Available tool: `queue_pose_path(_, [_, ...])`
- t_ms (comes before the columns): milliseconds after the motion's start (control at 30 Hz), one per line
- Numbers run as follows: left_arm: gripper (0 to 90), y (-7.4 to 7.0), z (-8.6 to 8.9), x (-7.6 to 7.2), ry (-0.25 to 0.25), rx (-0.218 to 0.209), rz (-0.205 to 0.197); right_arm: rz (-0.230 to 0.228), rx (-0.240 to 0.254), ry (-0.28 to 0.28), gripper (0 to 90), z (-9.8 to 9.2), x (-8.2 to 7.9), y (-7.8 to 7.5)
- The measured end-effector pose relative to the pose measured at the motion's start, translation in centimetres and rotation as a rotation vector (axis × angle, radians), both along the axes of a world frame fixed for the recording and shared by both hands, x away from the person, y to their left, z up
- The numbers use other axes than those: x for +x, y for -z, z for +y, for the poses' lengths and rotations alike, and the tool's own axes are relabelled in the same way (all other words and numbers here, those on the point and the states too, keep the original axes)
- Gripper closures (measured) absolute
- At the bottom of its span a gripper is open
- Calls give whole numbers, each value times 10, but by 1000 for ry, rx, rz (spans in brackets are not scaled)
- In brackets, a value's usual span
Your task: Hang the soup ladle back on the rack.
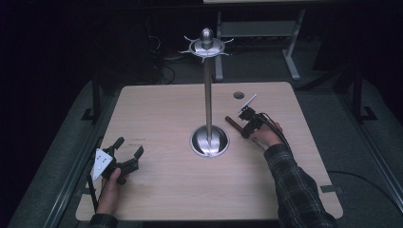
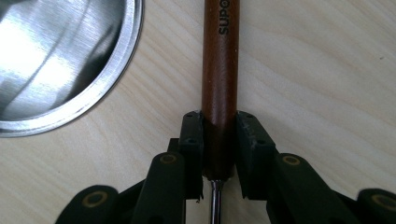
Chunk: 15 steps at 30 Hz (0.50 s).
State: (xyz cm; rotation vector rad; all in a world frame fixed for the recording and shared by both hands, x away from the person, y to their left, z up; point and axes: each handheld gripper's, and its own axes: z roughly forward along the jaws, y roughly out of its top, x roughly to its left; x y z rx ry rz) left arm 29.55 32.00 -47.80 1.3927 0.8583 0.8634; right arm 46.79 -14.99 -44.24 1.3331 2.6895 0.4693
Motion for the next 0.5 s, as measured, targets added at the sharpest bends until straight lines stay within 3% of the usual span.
queue_pose_path(333, [131, 0, 0, 0, 0, 3, -1, -70, 99, 42, 734, -20, -7, -21])
queue_pose_path(500, [131, 0, 0, 0, 0, 4, -1, -135, 154, 54, 735, -31, -17, -36])
